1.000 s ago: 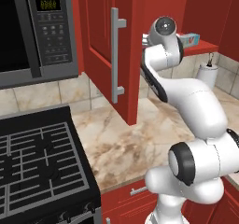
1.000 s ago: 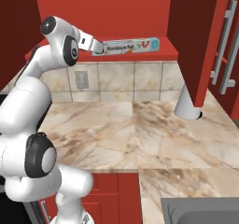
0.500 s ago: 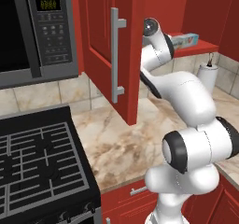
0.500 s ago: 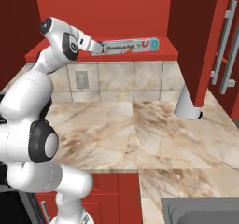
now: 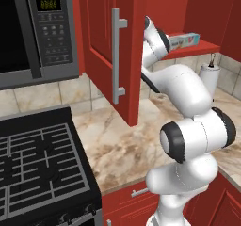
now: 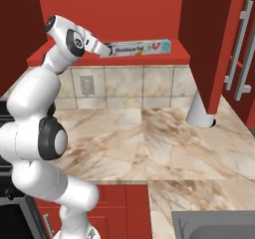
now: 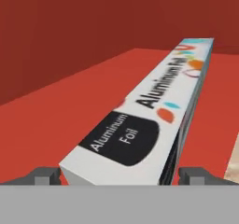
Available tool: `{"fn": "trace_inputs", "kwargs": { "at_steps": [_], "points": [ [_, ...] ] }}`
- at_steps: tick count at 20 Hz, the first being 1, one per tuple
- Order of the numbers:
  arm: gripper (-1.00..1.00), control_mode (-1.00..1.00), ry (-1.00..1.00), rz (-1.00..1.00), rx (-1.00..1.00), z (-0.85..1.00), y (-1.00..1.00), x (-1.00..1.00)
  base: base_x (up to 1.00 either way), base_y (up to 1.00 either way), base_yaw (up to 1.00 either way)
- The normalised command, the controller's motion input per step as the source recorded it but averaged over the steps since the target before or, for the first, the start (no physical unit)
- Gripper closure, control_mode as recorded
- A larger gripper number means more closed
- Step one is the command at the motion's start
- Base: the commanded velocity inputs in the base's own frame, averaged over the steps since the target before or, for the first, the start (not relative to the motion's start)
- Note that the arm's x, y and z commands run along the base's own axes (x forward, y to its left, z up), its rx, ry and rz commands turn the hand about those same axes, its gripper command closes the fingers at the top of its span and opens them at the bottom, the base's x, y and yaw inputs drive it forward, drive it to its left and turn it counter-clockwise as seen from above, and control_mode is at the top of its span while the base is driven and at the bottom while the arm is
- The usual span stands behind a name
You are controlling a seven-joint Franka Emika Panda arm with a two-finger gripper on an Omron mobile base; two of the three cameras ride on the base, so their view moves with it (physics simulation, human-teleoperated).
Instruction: Retrieve the tupperware and aluminum foil from the cabinet and place them on the dining counter near the plate with corn and onion to prepare for storing leftovers.
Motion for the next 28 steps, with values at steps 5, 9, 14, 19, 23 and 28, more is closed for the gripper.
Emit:
{"fn": "trace_inputs", "kwargs": {
  "at_steps": [5, 9, 14, 19, 23, 28],
  "points": [
    [1.00, -1.00, 0.02, -0.11, 0.02, -0.31, -0.19, 0.16, 0.00, 0.00, 0.00],
    [1.00, -1.00, 0.00, -0.08, 0.01, -0.41, -0.28, 0.00, 0.00, 0.00, 0.00],
    [1.00, -1.00, -0.07, -0.02, 0.00, -0.49, -0.21, -0.22, 0.00, 0.00, 0.00],
    [1.00, -1.00, -0.17, 0.00, 0.00, -0.13, -0.26, -0.65, 0.00, 0.00, 0.00],
    [1.00, -1.00, -0.10, 0.00, 0.00, 0.00, -0.29, -1.00, 0.00, 0.00, 0.00],
    [1.00, -1.00, 0.00, 0.00, 0.05, 0.00, -0.16, -1.00, 0.00, 0.00, 0.00]
  ]
}}
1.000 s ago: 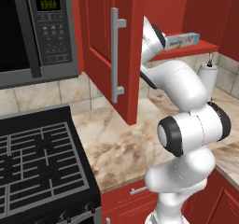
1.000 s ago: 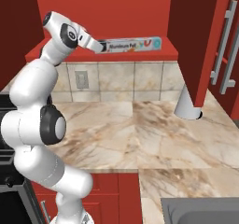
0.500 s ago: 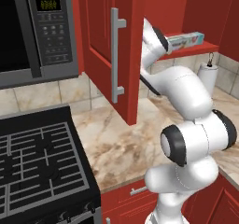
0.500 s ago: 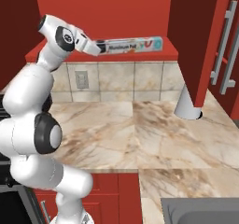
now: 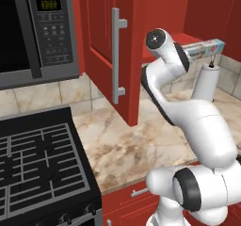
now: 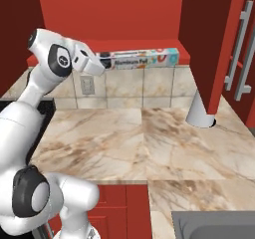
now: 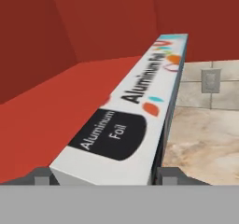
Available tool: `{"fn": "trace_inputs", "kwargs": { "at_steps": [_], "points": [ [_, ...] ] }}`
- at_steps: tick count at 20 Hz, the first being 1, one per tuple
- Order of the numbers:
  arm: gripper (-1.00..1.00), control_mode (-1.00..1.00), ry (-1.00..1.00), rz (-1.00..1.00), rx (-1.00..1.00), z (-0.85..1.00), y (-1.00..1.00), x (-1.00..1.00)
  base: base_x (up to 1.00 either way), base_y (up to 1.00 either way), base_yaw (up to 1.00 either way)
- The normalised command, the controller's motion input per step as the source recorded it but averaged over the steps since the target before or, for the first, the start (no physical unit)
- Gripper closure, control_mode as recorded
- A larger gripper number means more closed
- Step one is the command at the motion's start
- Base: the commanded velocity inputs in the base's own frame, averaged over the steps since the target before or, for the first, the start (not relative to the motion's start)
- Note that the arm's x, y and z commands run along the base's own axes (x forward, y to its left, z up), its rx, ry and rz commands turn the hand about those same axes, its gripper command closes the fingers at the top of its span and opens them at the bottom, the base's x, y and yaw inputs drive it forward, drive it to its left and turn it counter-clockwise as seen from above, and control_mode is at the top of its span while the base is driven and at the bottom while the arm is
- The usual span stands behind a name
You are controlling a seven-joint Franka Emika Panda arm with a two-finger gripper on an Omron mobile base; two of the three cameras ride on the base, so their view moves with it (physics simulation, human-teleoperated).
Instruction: Retrieve the tupperware and aluminum foil from the cabinet and place them on the dining counter near the plate with corn and onion to prepare for storing leftovers.
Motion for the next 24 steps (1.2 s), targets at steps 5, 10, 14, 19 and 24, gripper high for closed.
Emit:
{"fn": "trace_inputs", "kwargs": {
  "at_steps": [5, 10, 14, 19, 24],
  "points": [
    [1.00, -1.00, 0.13, 0.00, 0.14, 0.01, -0.08, -1.00, 0.00, 0.00, 0.00],
    [1.00, -1.00, 0.21, 0.08, 0.17, -0.22, -0.01, -1.00, 0.00, 0.00, 0.00],
    [1.00, -1.00, 0.15, 0.33, 0.15, -0.36, 0.00, -1.00, 0.00, 0.00, 0.00],
    [1.00, -1.00, 0.16, 0.40, 0.13, -0.23, 0.00, -0.92, 0.00, 0.00, 0.00],
    [1.00, -1.00, 0.03, 0.39, 0.08, -0.13, 0.00, -0.60, 0.00, 0.00, 0.00]
  ]
}}
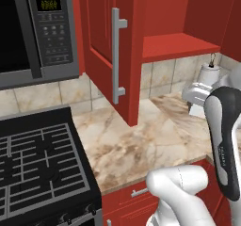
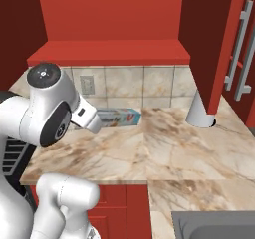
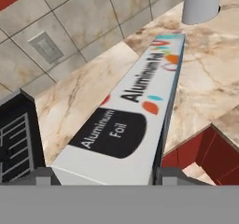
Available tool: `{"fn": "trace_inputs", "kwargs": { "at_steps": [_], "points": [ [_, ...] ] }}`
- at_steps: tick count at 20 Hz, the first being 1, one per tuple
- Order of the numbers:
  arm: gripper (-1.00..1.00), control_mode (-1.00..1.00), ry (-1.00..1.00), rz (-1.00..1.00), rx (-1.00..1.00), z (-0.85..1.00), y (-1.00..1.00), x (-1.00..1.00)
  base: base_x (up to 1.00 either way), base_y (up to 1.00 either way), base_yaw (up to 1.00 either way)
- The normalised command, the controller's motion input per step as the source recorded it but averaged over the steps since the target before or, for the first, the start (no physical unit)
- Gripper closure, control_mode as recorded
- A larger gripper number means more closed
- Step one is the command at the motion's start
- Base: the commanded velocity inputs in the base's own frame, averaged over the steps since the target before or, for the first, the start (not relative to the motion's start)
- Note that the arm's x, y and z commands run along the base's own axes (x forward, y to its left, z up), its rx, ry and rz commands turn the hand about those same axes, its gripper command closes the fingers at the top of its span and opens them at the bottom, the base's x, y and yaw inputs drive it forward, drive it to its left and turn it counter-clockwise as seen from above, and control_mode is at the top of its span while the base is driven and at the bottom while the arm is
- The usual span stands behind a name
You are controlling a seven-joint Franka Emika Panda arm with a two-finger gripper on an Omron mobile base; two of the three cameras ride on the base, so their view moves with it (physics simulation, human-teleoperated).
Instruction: Retrieve the tupperware and aluminum foil from the cabinet and place them on the dining counter near the plate with corn and onion to prepare for storing leftovers.
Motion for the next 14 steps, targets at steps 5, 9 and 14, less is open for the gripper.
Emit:
{"fn": "trace_inputs", "kwargs": {
  "at_steps": [5, 9, 14],
  "points": [
    [1.00, -1.00, 0.00, 0.10, 0.00, 0.00, 0.08, -0.02, 0.00, 0.00, 0.00],
    [1.00, -1.00, 0.05, 0.00, 0.00, 0.02, 0.03, 0.00, 0.00, 0.00, 0.00],
    [1.00, 1.00, 0.04, 0.00, 0.00, 0.01, 0.06, -0.05, -0.35, 0.21, 0.00]
  ]
}}
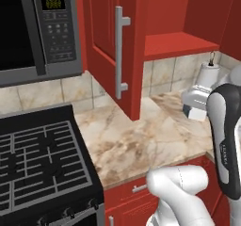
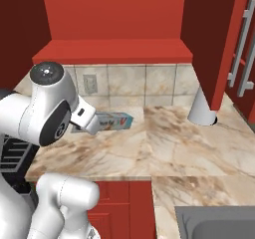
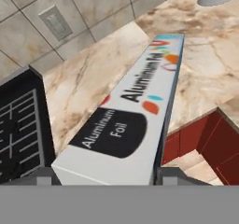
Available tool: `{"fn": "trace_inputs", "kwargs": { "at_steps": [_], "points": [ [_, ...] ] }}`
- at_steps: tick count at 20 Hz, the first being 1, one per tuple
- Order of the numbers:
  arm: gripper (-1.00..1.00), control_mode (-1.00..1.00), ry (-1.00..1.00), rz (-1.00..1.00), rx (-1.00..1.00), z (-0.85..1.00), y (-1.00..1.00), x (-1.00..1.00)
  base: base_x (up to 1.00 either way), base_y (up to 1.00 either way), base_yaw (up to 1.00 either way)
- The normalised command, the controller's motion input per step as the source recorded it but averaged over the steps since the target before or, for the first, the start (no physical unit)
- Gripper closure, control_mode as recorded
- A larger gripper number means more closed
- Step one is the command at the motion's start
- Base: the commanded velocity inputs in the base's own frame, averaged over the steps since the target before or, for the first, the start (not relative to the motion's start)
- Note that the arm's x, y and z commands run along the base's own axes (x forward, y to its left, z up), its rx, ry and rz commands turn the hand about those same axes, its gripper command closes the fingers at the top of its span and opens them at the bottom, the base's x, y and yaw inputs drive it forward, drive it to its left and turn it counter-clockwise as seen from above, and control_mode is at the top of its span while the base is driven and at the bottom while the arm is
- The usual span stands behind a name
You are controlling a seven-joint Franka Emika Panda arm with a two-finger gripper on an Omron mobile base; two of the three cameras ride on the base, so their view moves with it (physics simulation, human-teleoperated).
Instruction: Retrieve the tupperware and aluminum foil from the cabinet and place them on the dining counter near the plate with corn and onion to prepare for storing leftovers.
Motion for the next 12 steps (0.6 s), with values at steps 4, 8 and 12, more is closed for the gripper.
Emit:
{"fn": "trace_inputs", "kwargs": {
  "at_steps": [4, 8, 12],
  "points": [
    [1.00, 1.00, 0.00, 0.00, 0.00, 0.00, 0.00, 0.00, -0.97, 0.45, 0.00],
    [1.00, 1.00, 0.00, 0.00, 0.00, 0.00, 0.00, 0.00, -0.97, 0.65, 0.10],
    [1.00, 1.00, 0.00, 0.00, 0.00, 0.00, 0.00, 0.00, -0.77, 0.81, 0.38]
  ]
}}
